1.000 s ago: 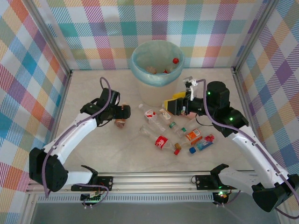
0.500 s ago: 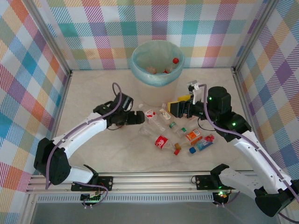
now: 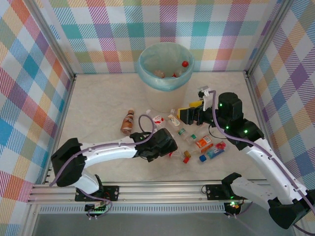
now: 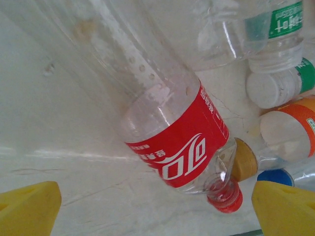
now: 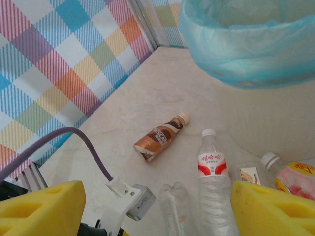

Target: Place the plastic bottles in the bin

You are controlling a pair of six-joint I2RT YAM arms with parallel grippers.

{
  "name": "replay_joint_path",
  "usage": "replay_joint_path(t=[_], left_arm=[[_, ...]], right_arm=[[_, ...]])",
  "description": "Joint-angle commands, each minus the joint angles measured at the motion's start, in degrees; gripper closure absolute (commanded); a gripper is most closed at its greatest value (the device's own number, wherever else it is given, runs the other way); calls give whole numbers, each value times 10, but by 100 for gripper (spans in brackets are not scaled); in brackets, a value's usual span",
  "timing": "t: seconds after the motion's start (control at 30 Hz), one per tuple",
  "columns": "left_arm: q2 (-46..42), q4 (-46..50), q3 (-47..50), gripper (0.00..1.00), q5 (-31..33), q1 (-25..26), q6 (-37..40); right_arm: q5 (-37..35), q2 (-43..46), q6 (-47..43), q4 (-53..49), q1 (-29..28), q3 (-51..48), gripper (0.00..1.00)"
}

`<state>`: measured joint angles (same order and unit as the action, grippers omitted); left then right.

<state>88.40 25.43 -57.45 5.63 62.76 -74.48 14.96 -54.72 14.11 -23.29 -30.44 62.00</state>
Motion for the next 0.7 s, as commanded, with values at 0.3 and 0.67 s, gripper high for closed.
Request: replay_joint_path(t=[0.3, 0.67], left_arm=[[80, -75, -30, 1, 34, 16, -157], [118, -100, -17, 15, 24, 16, -174]], right_arm=[[-36, 54, -52, -23, -2, -20, 22], [-31, 49, -54, -12, -2, -41, 22]])
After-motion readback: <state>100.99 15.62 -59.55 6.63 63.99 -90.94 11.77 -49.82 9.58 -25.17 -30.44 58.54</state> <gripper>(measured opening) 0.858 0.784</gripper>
